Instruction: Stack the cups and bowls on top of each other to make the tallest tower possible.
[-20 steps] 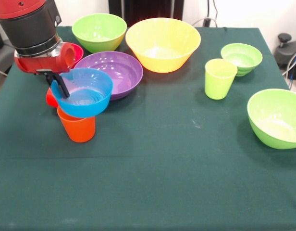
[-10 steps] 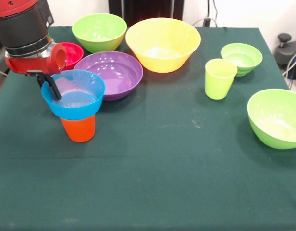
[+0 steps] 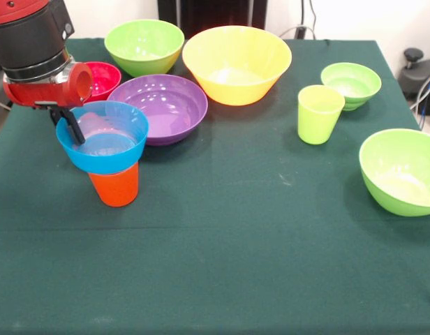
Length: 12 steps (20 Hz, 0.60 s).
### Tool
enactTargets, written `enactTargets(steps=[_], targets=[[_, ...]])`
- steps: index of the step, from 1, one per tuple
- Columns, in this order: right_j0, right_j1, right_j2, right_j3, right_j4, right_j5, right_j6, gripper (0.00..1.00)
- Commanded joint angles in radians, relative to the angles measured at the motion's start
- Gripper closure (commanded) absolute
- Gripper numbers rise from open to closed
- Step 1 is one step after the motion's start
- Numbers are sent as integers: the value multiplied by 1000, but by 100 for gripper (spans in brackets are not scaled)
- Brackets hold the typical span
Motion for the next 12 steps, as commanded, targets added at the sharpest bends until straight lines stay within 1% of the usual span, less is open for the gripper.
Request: enactTargets(steps=[1, 12], targets=[[12, 33, -15, -41, -53, 63, -279, 100], [11, 26, -16, -21, -52, 59, -272, 100]])
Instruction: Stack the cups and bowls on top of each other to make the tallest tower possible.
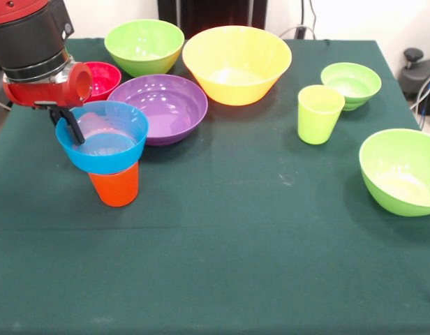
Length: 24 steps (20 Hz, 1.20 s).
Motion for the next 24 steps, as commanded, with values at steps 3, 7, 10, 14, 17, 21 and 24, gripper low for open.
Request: enactTargets(steps=[3, 7, 10, 14, 17, 21, 24], targets=[[12, 26, -16, -21, -52, 57, -271, 100], [11, 18, -15, -5, -55, 29, -251, 100], [12, 17, -15, -4, -54, 31, -249, 100], [8, 11, -9, 16, -53, 15, -244, 100], [8, 15, -14, 12, -49, 23, -236, 100], [9, 12, -13, 8, -46, 30, -237, 100], [7, 2, -12, 28, -43, 25, -228, 100]])
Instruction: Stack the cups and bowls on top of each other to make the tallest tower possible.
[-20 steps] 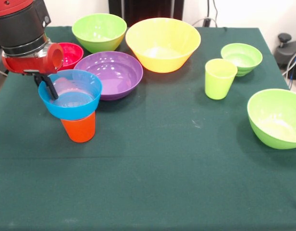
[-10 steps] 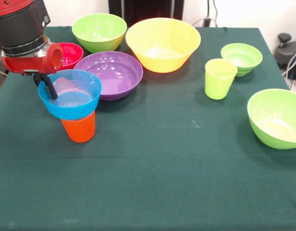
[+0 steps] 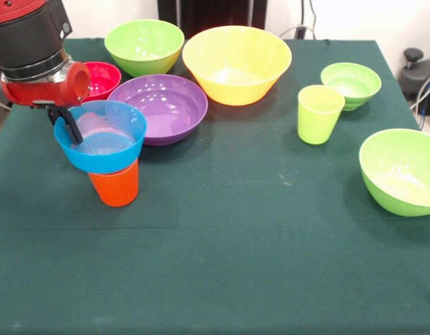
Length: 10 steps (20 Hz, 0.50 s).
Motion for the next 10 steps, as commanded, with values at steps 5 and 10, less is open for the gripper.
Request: enactTargets(steps=[5, 10], targets=[[10, -1, -10, 33, -43, 26, -230, 100], [10, -8, -13, 38, -46, 24, -227, 100]])
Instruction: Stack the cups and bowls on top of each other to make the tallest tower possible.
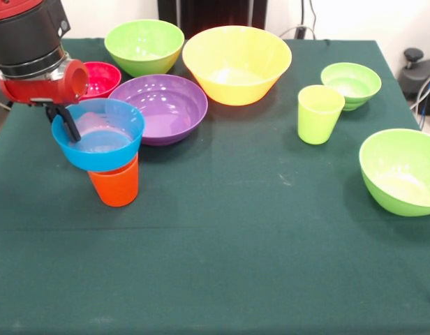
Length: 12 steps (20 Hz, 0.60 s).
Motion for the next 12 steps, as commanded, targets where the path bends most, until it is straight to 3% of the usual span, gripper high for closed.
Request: enactTargets(steps=[1, 12], targets=[[14, 0, -13, 33, -46, 25, -228, 100], [14, -1, -9, 47, -41, 18, -219, 100]])
